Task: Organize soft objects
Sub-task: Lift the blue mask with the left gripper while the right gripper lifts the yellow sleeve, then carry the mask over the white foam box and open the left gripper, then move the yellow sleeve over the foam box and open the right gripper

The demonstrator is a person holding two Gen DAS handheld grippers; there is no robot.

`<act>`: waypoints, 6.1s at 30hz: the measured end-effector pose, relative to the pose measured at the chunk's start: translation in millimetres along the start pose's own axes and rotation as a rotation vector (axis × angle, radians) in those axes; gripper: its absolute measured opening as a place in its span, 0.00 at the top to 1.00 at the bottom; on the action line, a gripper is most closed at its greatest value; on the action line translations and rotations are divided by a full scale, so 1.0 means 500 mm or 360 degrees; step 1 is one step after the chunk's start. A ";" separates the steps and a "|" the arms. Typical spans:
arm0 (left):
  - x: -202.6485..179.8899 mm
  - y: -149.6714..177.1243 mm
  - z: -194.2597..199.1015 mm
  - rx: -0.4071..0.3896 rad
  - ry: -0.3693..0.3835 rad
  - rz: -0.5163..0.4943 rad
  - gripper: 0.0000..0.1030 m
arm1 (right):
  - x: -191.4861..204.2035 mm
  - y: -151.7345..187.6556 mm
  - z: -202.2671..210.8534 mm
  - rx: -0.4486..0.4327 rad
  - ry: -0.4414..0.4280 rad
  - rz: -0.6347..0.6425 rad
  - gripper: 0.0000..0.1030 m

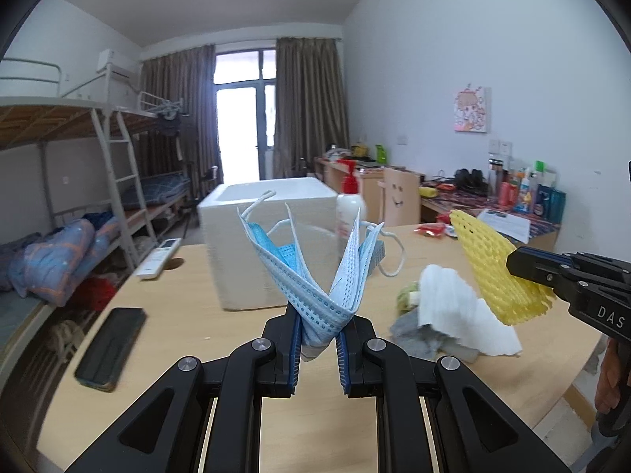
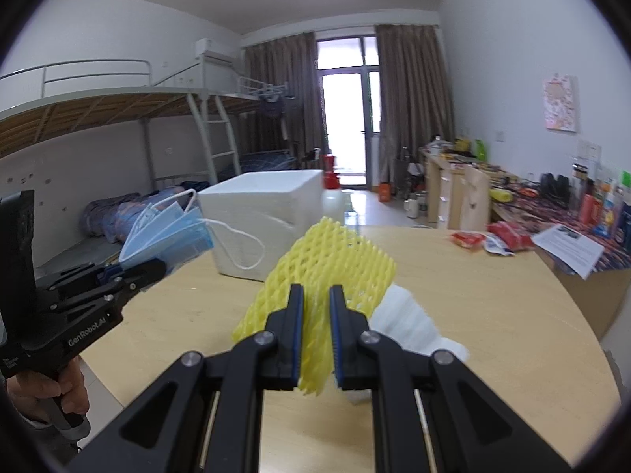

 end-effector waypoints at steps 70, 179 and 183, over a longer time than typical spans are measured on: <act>0.161 -0.273 -0.147 -0.0031 -0.0117 0.0013 0.84 | 0.105 -0.280 -0.179 0.0042 -0.0168 0.0240 0.85; 0.313 -0.310 -0.230 -0.0033 -0.0327 0.0152 0.01 | 0.153 -0.365 -0.333 0.0121 -0.0191 0.0264 0.85; 0.313 -0.310 -0.226 -0.0042 -0.0330 0.0158 0.01 | 0.157 -0.370 -0.337 0.0112 -0.0161 0.0240 0.66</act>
Point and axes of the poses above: each gripper's, at about its wrist camera, not at the fingertips, and z roughly against the way its jaws point, x to its left, y to its underside, the point moved 4 cm from there along -z, roughly the way its jaws point, and after that the axes turned 12 degrees about x, right-handed, at the moved point
